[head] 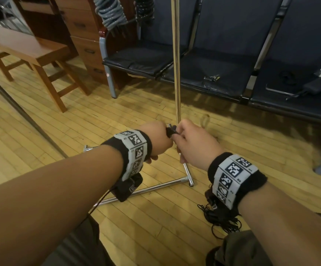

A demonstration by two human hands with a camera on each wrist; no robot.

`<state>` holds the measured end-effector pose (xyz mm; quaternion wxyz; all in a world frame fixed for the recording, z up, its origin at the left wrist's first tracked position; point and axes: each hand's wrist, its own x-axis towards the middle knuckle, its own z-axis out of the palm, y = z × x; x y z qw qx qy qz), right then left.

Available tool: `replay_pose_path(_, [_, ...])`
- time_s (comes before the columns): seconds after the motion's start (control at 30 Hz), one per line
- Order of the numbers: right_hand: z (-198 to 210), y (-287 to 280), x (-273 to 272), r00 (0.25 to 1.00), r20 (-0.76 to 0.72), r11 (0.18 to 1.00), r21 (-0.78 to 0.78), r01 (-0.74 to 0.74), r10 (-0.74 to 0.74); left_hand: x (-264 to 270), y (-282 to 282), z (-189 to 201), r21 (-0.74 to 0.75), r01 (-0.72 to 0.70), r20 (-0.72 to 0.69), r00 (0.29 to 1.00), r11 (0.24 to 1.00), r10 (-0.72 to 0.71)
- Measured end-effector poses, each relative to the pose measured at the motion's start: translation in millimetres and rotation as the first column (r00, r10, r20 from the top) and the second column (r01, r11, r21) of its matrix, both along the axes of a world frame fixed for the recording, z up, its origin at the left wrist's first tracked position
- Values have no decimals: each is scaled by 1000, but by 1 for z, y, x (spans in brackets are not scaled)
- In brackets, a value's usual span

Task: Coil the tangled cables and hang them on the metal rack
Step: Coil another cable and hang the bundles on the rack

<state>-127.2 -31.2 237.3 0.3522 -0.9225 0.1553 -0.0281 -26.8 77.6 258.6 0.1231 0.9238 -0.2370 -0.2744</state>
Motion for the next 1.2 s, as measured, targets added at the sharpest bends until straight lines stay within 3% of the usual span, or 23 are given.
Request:
replay_pose_path(0.1, [-4,-3,0,995,-101,953,301,28,3,12,2,-4,-196,-82,-118,991,977,60])
replay_pose_path(0.2, [-8,-6,-2,988,-153,880,469,68,5,20,11,-3,-325,-63,-258,966,943,-24])
replay_pose_path(0.33, [-6,-11,-1,992,-121,782,622,47,37,15,21,-3,-587,-168,-471,866,792,-166])
replay_pose_path(0.4, [-4,-14,0,992,-78,782,622,-26,95,11,22,-1,-629,-216,-475,867,747,-149])
replay_pose_path(0.53, [-2,-17,-1,970,-115,850,512,-126,213,15,25,3,-602,-122,-333,936,789,-109])
replay_pose_path(0.67, [1,-15,-4,953,-160,891,420,-171,259,12,31,14,-623,-73,-342,921,779,-187])
replay_pose_path(0.73, [3,-16,-5,943,-171,915,343,-214,284,5,32,21,-565,74,-330,893,822,-307])
replay_pose_path(0.8, [5,-19,-7,918,-244,949,137,-285,312,-5,33,27,-408,285,-269,870,867,-413])
replay_pose_path(0.87, [5,-21,-8,896,-286,924,-80,-375,339,-16,32,31,-186,485,-175,839,854,-515])
replay_pose_path(0.93, [5,-19,-5,911,-260,925,-125,-360,319,-25,31,31,37,582,-109,811,813,-575])
replay_pose_path(1.0, [6,-19,-2,936,-219,931,-184,-315,274,-32,30,24,214,615,-4,778,759,-629])
replay_pose_path(1.07, [9,-20,0,951,-182,897,-326,-300,251,-37,30,16,288,596,119,755,750,-645])
replay_pose_path(1.2, [13,-18,-1,966,-131,849,-462,-257,221,-37,27,2,240,480,237,814,844,-531])
